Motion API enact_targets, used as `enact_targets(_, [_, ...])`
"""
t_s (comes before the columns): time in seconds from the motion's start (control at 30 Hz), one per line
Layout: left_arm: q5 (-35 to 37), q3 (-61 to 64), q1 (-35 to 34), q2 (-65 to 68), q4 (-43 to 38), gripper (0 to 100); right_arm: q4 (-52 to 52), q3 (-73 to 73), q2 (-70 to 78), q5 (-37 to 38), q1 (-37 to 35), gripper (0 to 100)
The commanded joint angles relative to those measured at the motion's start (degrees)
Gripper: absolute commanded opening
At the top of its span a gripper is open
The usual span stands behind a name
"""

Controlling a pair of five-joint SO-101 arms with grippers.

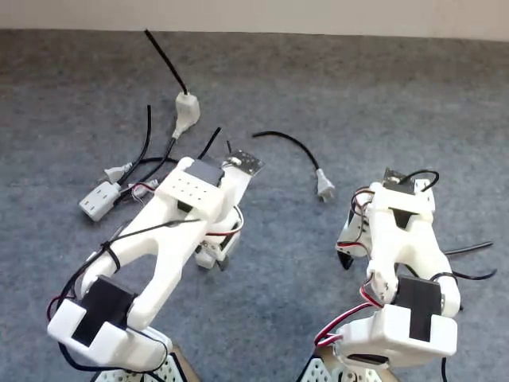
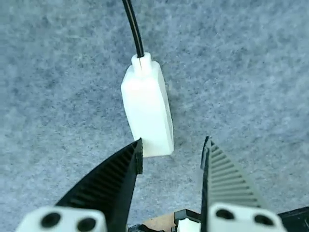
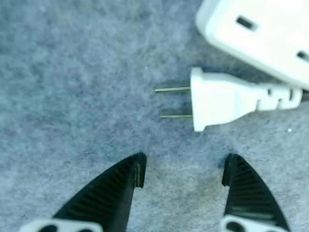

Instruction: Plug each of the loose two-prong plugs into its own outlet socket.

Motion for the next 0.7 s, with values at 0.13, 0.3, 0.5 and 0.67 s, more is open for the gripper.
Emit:
enact_targets(0.13, [7.0, -3.2, 11.9, -1.2, -1.7, 21, -2.5, 0.5, 0.3, 0.8, 0.4, 25.7])
enact_targets(0.3, [10.5, -1.9, 17.8, -1.1, -9.1, 21, -2.5, 0.5, 0.3, 0.8, 0.5, 25.7])
enact_targets(0.5, [9.9, -7.7, 14.0, -4.3, -3.5, 21, -2.4, 0.5, 0.3, 0.8, 0.5, 25.7])
enact_targets(0.67, [2.6, -20.8, 5.1, -13.8, 8.3, 21, -2.4, 0.5, 0.3, 0.8, 0.5, 25.7])
